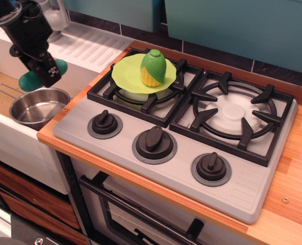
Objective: Put corncob on plate and cucumber in pot or pan in sink
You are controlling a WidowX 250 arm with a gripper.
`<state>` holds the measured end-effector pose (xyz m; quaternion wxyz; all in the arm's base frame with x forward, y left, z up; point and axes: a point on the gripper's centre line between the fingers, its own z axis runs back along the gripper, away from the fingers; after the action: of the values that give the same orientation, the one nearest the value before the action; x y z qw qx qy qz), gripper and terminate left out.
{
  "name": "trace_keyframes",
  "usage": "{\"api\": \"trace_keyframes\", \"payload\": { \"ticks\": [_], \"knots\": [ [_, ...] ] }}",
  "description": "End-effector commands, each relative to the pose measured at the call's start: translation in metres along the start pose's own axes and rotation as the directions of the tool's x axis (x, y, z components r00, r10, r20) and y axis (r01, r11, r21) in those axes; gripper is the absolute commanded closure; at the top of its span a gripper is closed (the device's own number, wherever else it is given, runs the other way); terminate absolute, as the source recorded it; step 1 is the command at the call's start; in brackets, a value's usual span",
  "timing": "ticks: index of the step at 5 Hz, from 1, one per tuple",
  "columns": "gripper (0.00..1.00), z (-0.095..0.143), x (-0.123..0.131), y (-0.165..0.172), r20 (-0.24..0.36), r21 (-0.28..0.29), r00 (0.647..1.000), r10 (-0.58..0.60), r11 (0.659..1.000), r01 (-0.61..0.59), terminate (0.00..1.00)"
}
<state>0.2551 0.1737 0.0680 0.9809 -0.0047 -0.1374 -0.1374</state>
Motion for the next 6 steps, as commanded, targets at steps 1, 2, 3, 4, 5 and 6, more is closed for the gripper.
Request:
{"api": "trace_keyframes", "payload": {
  "ticks": [1, 2, 3, 4, 5, 6],
  "knots": [
    [1.0, 0.003, 0.013, 0.03, 0.058, 0.044, 0.997, -0.05, 0.998, 0.048, 0.0],
    [1.0, -0.003, 0.013, 0.039, 0.083, 0.053, 0.994, -0.076, 0.996, 0.072, 0.0],
    [1.0, -0.007, 0.015, 0.044, 0.083, 0.059, 0.993, -0.088, 0.995, 0.084, 0.0],
    [1.0, -0.01, 0.017, 0.049, 0.085, 0.055, 0.992, -0.095, 0.994, 0.091, 0.0],
    [1.0, -0.013, 0.016, 0.05, 0.093, 0.053, 0.991, -0.101, 0.994, 0.096, 0.0],
    [1.0, -0.014, 0.015, 0.049, 0.098, 0.052, 0.99, -0.104, 0.994, 0.099, 0.0]
  ]
}}
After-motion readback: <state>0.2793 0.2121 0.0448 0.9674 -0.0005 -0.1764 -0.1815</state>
